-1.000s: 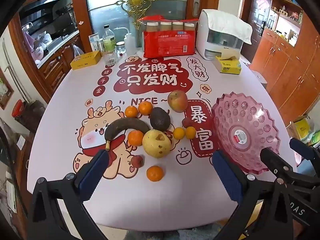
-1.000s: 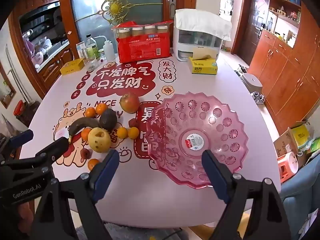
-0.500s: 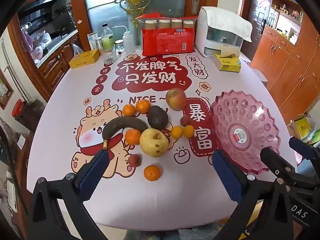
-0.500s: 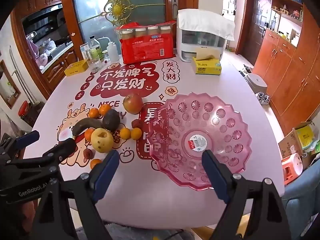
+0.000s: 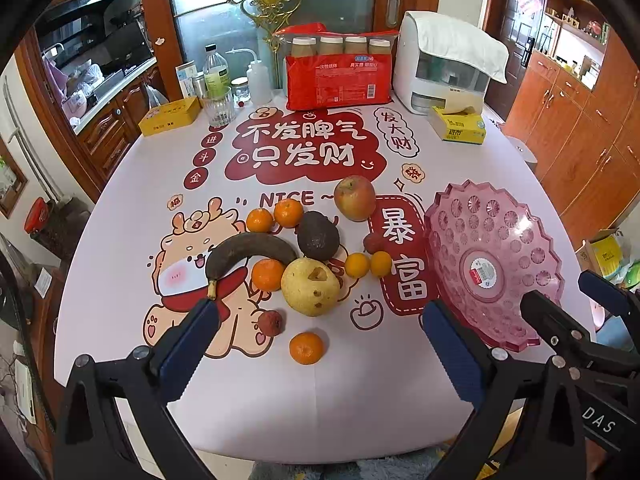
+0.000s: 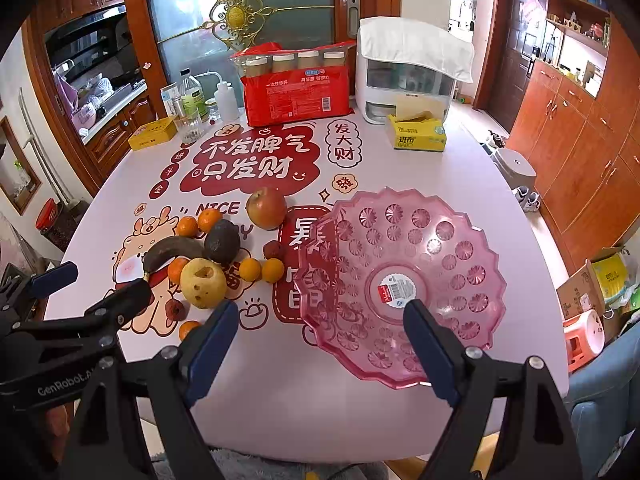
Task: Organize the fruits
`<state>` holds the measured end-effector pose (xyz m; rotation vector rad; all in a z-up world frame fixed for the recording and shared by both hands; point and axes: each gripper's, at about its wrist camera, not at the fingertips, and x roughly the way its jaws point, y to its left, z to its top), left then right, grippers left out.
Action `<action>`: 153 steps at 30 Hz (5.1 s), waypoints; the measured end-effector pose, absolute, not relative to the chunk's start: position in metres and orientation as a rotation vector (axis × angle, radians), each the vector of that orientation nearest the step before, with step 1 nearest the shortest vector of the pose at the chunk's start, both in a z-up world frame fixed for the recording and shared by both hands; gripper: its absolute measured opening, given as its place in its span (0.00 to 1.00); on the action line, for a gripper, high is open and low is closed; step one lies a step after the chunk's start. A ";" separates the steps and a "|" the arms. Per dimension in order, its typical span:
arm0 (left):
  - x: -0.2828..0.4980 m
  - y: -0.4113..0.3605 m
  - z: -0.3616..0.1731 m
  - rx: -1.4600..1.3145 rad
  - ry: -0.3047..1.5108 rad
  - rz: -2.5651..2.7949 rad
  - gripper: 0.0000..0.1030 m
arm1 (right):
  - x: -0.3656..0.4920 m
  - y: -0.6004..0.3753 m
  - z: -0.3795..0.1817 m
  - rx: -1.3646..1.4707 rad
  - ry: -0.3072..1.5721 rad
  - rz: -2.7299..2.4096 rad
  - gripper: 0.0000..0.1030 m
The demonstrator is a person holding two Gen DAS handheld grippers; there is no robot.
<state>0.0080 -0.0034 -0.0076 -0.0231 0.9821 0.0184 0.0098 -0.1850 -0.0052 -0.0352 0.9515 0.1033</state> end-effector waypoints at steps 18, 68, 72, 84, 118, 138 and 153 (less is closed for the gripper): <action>0.011 -0.004 0.002 -0.001 0.944 0.041 0.97 | 0.022 -0.188 -0.002 -0.036 0.940 0.112 0.83; 0.010 -0.007 0.019 0.058 0.941 -0.042 0.98 | -0.006 -0.182 0.014 -0.010 0.943 0.015 0.83; 0.008 -0.005 0.023 0.063 0.935 -0.058 0.98 | -0.009 -0.181 0.017 0.000 0.941 0.000 0.83; 0.016 0.035 0.026 0.046 0.946 -0.077 0.98 | -0.009 -0.147 0.020 0.010 0.947 0.005 0.83; 0.166 0.157 -0.145 0.225 1.211 -0.341 0.85 | 0.100 -0.030 -0.142 0.163 1.279 0.124 0.83; 0.199 0.121 -0.205 0.298 1.297 -0.453 0.56 | 0.122 -0.035 -0.177 0.241 1.327 0.228 0.69; 0.176 0.129 -0.194 0.276 1.252 -0.439 0.32 | 0.120 -0.026 -0.189 0.186 1.340 0.214 0.66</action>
